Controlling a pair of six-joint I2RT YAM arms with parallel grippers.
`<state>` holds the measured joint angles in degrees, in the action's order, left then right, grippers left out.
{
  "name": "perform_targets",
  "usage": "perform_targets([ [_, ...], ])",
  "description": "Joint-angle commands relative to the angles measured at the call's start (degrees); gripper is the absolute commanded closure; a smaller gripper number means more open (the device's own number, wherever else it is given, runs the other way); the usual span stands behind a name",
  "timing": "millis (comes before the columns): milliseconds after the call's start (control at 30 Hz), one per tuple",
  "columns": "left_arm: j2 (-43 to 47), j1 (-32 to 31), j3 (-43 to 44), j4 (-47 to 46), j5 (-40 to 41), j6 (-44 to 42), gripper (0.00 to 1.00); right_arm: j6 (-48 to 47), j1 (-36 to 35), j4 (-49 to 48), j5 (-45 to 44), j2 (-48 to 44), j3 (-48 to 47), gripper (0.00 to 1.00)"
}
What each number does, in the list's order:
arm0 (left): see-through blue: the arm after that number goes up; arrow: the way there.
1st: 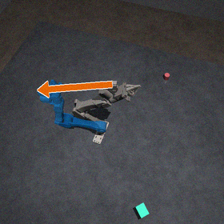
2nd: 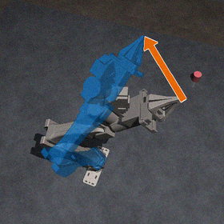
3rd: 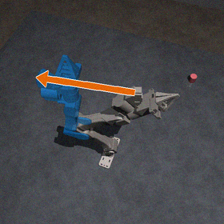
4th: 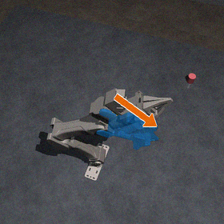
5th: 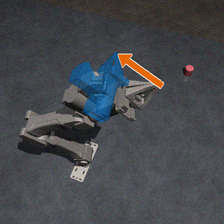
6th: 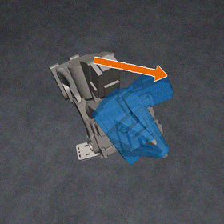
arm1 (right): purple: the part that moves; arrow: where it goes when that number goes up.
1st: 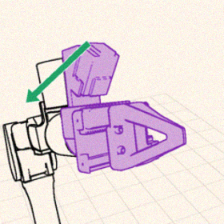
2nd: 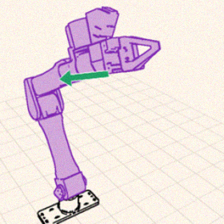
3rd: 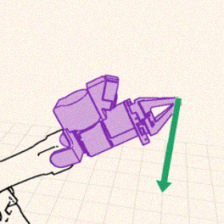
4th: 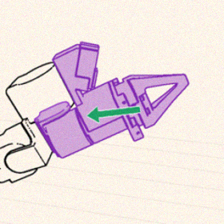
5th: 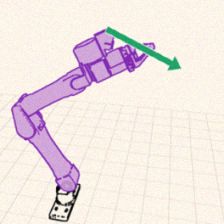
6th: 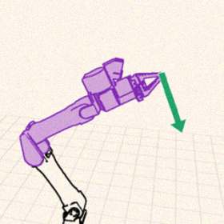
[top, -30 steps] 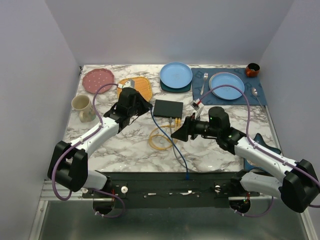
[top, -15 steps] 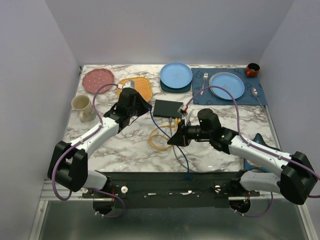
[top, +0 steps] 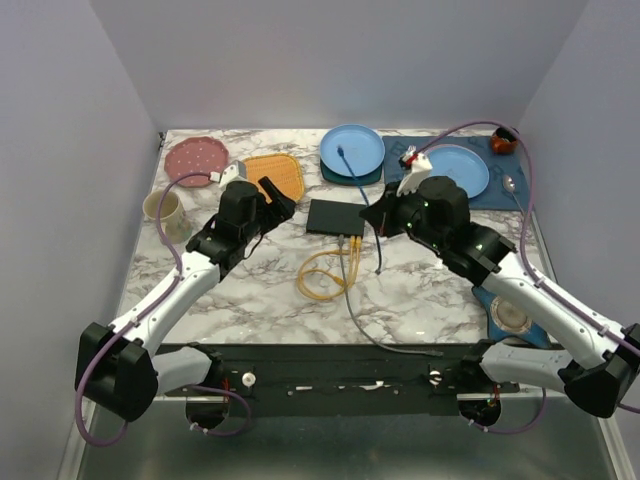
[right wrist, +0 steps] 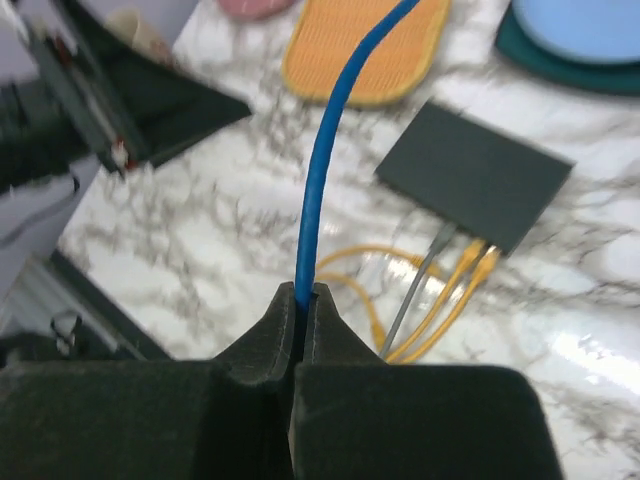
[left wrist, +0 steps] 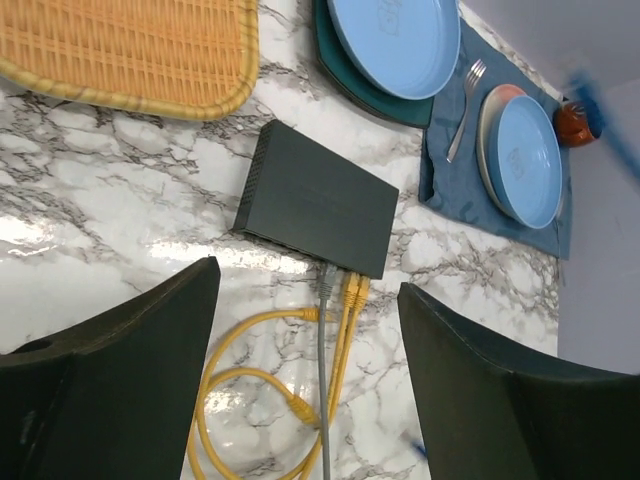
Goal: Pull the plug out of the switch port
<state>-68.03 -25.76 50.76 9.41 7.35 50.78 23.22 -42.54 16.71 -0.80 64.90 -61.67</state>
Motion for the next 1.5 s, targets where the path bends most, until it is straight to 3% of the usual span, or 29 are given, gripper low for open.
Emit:
perform_targets([
  [0, 2.72, 0.53, -3.21, 2.02, 2.93, 1.07, 0.18, -0.20, 2.37, 9.12, -15.36, -0.66, -7.66, 0.99],
  [133, 3.60, 0.45, -5.84, 0.26, -0.14, 3.09, 0.20, 1.29, 7.02, 13.96, -22.13, -0.31, -10.58, 0.99],
  [200, 4.22, 0.45, -8.29, -0.96, -2.16, 4.84, 0.21, 3.22, 12.99, 16.94, -23.11, -0.04, -9.53, 0.99],
  [267, 4.83, 0.45, -9.89, -2.64, -2.78, 5.90, 0.22, 8.31, 20.43, 19.75, -22.49, 0.31, -6.55, 0.99],
  [367, 4.84, 0.45, -12.00, -3.17, -2.96, 7.66, 0.23, 15.87, 26.09, 24.66, -26.68, 2.41, -4.17, 0.99],
  [467, 3.88, 0.36, -12.53, -2.64, -2.70, 8.72, 0.24, 30.70, 26.90, 35.71, -38.35, 7.14, -4.42, 0.99],
  [567, 2.12, 0.36, -12.09, -1.59, -3.31, 9.42, 0.25, 35.91, 27.16, 39.00, -41.29, 12.24, -5.39, 0.99],
  [733, 0.09, 0.01, -11.21, 0.08, -4.36, 9.51, 0.27, 40.05, 29.71, 39.01, -34.02, 19.81, -6.44, 0.99],
  [800, 0.44, -0.08, -11.91, 0.17, -4.54, 9.25, 0.27, 39.10, 30.06, 37.44, -30.77, 21.31, -6.53, 0.68],
  [833, 0.70, -0.08, -12.09, 0.00, -4.54, 9.16, 0.27, 36.13, 29.98, 36.13, -30.06, 20.88, -6.36, 0.43],
  [900, 1.76, -0.08, -12.70, -0.09, -3.67, 8.55, 0.27, 33.48, 30.06, 31.21, -28.57, 19.30, -4.34, 0.18],
  [933, 2.02, -0.08, -12.97, -0.01, -3.32, 8.45, 0.27, 30.68, 30.06, 29.45, -27.86, 16.60, -3.47, 0.00],
  [1133, 1.24, -0.08, -12.88, -1.23, -4.18, 8.19, 0.27, 19.17, 29.10, 13.29, -15.58, 8.40, 1.64, 0.00],
  [1300, -2.02, -1.65, -13.32, -6.59, -7.27, 8.36, 0.30, 13.61, 26.73, -5.26, 8.75, 11.45, 4.80, 0.00],
  [1400, -3.60, -3.85, -12.80, -8.53, -7.27, 8.28, 0.31, 12.38, 24.09, -9.32, 14.13, 18.29, 1.83, 0.16],
  [1467, -4.82, -5.61, -12.44, -10.45, -7.27, 8.36, 0.31, 11.76, 22.86, -10.99, 15.47, 21.91, -1.41, 0.41],
])
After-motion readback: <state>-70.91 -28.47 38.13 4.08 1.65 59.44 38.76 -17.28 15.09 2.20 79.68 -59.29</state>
